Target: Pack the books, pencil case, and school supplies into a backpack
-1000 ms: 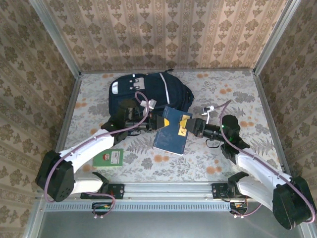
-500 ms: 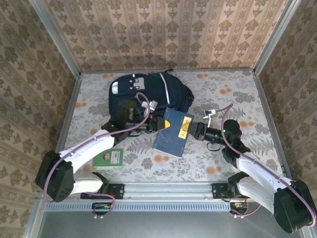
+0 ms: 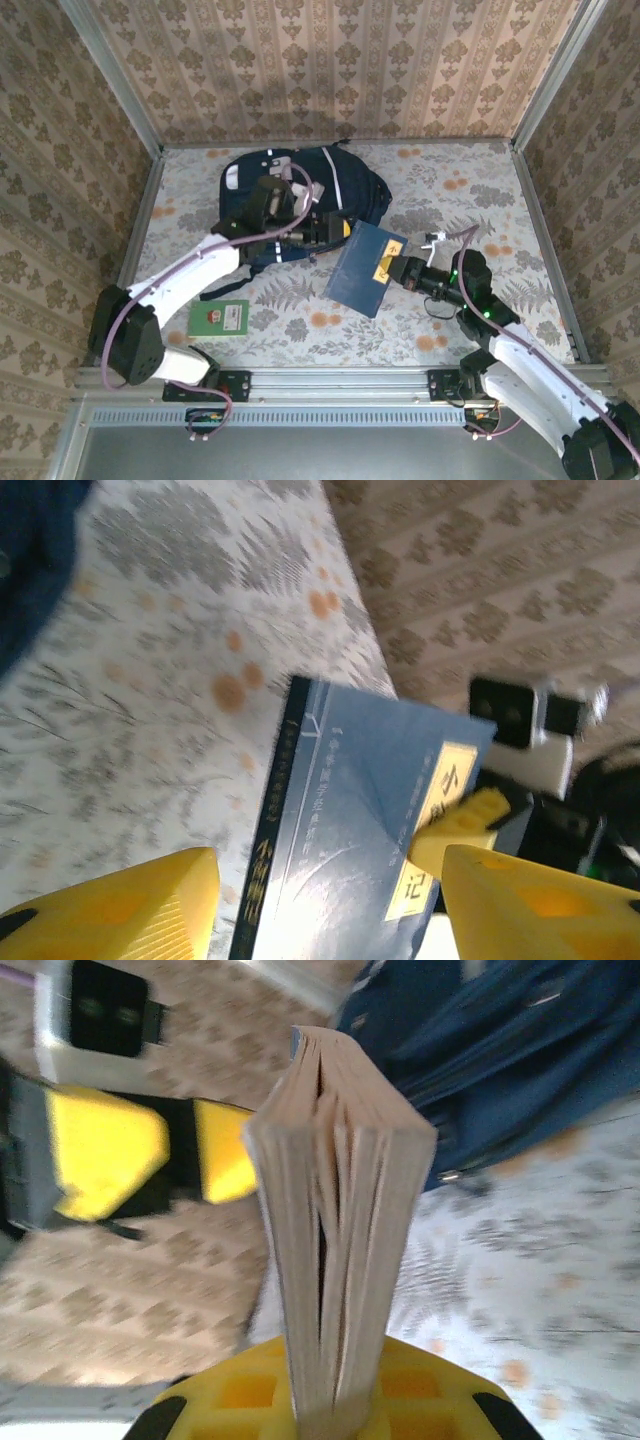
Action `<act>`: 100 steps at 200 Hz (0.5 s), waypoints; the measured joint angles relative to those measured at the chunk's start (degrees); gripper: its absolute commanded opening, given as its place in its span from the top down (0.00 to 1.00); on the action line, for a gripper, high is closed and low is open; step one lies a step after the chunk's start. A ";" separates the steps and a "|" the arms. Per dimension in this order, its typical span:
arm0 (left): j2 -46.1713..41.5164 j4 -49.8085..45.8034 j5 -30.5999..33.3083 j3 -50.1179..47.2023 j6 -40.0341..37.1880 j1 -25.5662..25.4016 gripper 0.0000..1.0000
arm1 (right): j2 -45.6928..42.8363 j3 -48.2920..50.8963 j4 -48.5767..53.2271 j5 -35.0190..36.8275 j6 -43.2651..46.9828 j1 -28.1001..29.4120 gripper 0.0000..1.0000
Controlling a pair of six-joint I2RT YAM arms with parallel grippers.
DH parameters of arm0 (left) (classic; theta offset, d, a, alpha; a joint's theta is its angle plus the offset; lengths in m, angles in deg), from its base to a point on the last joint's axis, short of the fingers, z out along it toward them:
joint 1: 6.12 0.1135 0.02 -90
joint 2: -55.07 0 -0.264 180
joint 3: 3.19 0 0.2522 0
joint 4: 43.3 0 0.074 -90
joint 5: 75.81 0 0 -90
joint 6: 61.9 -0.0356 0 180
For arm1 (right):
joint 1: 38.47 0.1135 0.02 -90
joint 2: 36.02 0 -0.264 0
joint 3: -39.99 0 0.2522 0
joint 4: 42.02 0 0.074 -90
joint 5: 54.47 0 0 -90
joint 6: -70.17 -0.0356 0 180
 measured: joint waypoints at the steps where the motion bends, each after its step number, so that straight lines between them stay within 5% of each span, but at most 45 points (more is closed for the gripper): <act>1: 0.15 -0.20 0.07 0.33 -0.13 0.07 0.38 | -0.15 0.00 0.33 0.28 0.11 -0.02 1.00; 46: 17.38 -10.32 4.72 21.77 -4.59 6.97 0.41 | -7.65 -0.02 17.22 14.01 5.14 -0.87 1.00; 100: 39.30 -19.41 6.82 47.17 -6.80 9.86 0.49 | -9.25 0.00 19.98 20.61 6.12 -1.44 1.00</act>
